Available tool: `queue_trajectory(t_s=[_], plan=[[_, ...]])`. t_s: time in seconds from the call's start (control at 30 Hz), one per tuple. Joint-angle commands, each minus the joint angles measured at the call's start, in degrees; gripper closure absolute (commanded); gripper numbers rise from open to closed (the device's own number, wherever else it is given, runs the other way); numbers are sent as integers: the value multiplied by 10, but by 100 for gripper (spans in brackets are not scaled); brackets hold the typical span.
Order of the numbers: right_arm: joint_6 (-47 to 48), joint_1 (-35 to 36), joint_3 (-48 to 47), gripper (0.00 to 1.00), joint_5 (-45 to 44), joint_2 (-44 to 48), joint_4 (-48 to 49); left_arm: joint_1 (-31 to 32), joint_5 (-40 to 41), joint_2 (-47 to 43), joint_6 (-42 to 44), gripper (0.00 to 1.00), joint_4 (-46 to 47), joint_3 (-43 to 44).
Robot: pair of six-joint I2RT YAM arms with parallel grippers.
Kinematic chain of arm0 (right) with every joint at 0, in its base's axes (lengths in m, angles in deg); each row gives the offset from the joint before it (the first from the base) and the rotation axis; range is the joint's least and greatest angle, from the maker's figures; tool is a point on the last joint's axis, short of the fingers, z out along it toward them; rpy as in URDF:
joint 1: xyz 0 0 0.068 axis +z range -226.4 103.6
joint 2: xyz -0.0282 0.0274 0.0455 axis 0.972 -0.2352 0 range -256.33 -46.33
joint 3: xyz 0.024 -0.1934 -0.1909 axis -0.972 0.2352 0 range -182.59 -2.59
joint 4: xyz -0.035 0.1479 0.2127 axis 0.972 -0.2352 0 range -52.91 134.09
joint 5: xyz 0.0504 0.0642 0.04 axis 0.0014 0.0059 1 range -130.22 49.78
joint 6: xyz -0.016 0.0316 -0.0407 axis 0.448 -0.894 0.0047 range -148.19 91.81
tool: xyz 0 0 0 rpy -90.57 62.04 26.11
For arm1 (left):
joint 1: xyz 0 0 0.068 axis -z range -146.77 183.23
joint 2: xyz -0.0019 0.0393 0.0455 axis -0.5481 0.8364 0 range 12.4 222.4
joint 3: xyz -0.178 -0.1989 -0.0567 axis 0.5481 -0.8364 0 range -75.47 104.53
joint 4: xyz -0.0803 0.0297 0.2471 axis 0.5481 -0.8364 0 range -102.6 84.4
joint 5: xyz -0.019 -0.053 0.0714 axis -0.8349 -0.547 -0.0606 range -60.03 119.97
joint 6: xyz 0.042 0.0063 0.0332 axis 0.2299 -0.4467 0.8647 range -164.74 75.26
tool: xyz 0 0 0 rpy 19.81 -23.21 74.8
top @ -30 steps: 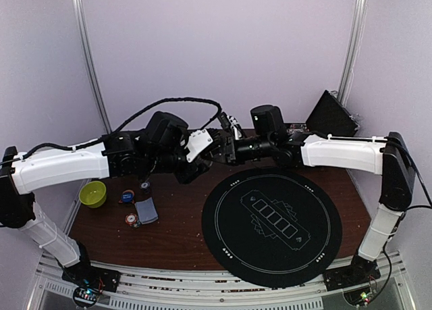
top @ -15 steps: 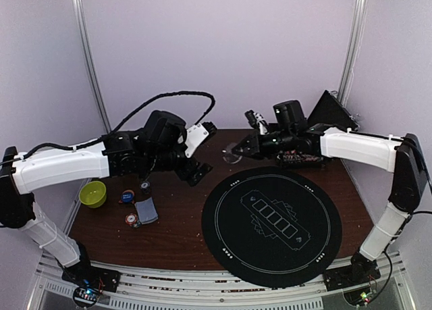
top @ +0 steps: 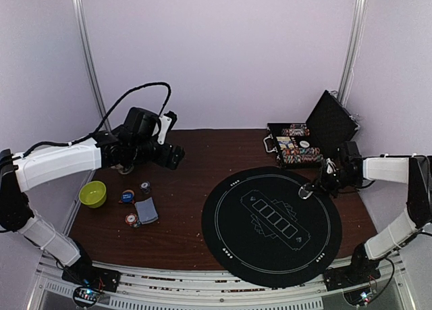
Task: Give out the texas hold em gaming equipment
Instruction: Place the chip case in the dealer area.
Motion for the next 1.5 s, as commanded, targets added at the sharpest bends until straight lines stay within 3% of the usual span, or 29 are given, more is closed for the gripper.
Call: queue_trajectory(t_s=[0.0, 0.23, 0.27, 0.4, 0.53, 0.83, 1.03, 1.2, 1.47], plan=[[10, -10, 0, 100, 33, -33, 34, -3, 13, -12, -8, 2, 12, -7], [28, -29, -5, 100, 14, -72, 18, -2, 25, -25, 2, 2, 17, -21], [33, -31, -10, 97, -9, -74, 5, -3, 25, -25, 3, 2, 18, -21], [45, -31, -25, 67, -81, -78, -37, -4, 20, -22, 8, 2, 18, -17], [47, -31, -36, 57, -128, -74, -53, -5, 16, -18, 5, 2, 14, -11], [57, 8, -78, 48, -245, -44, -104, -15, 22, -11, -25, 2, -10, -9], [85, 95, -169, 46, -372, -16, -148, -66, -5, 29, -98, 2, -158, 44], [115, 148, -236, 43, -401, -17, -168, -122, -19, 24, -141, 6, -270, 35], [143, 163, -256, 42, -395, -26, -166, -236, -64, -6, -142, 8, -307, -8]])
